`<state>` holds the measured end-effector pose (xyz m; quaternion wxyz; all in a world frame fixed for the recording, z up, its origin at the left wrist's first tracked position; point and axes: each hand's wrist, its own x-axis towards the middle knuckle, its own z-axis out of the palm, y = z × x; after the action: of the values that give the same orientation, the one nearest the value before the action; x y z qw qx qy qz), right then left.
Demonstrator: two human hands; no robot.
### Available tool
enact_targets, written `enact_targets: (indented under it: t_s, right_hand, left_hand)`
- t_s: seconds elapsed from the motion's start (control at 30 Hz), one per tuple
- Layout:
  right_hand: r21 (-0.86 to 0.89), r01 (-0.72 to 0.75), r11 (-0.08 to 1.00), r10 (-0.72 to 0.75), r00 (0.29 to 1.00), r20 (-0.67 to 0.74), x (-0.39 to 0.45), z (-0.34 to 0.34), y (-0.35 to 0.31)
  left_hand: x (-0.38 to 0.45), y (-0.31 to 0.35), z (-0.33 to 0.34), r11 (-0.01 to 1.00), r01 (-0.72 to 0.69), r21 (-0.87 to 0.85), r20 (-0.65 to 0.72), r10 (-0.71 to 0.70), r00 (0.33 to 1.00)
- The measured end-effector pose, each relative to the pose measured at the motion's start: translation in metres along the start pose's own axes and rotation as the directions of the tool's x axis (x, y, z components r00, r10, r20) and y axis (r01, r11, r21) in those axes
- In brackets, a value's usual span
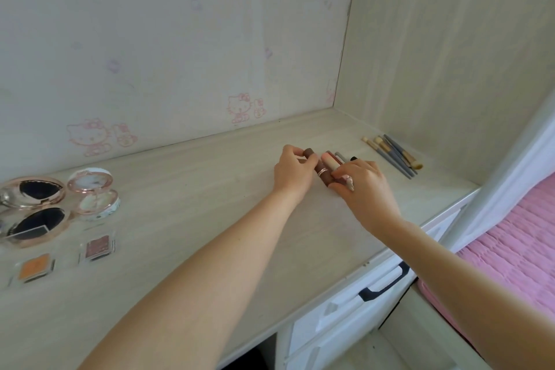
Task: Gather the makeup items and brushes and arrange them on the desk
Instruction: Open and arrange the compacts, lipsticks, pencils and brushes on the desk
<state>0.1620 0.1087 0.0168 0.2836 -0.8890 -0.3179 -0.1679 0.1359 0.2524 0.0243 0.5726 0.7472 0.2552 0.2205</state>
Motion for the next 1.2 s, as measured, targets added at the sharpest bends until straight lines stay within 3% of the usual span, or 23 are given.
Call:
enact_targets:
  t_s: [0.07,0.2,0.33,0.5,0.57,0.67,0.9,1.0,1.2]
  right_hand:
    - [0.253,-0.118,0.96,0.118,0.993,0.014,-0.003,-0.003,-0.011]
    - [0.64,-0.356,0.681,0.317,0.931,0.181,-0.011,-0.005,-0.033]
    - [0.817,-0.435,0.378,0.366,0.881,0.3,-0.025,-0.009,-0.062]
    - [0.88,-0.427,0.208,0.389,0.862,0.326,-0.038,-0.01,-0.094]
    - [0.888,-0.417,0.194,0.368,0.87,0.329,-0.042,-0.007,-0.108]
    - [0.888,-0.415,0.198,0.325,0.882,0.34,-0.048,0.0,-0.129]
    - [0.786,-0.422,0.452,0.229,0.906,0.355,-0.054,0.015,-0.168]
    - [0.775,-0.426,0.467,0.186,0.904,0.384,-0.053,0.018,-0.187]
    - [0.736,-0.455,0.5,0.038,0.861,0.507,-0.062,0.028,-0.231]
  left_hand:
    - [-0.007,0.004,-0.005,0.992,0.025,-0.121,-0.024,-0.028,0.999]
    - [-0.024,0.011,-0.021,0.949,0.031,-0.315,-0.01,-0.036,0.999]
    - [-0.043,0.018,-0.044,0.91,-0.013,-0.414,-0.013,0.008,1.0]
    - [-0.067,0.014,-0.08,0.934,-0.076,-0.348,0.075,0.108,0.991]
    - [-0.077,0.007,-0.095,0.937,-0.087,-0.339,0.113,0.133,0.985]
    - [-0.09,-0.001,-0.116,0.921,-0.087,-0.381,0.058,0.117,0.991]
    - [-0.12,-0.017,-0.176,0.936,-0.129,-0.326,-0.073,0.111,0.991]
    - [-0.135,-0.026,-0.205,0.96,-0.138,-0.243,-0.074,0.123,0.99]
    - [-0.161,-0.048,-0.26,0.97,-0.057,-0.238,-0.039,0.049,0.998]
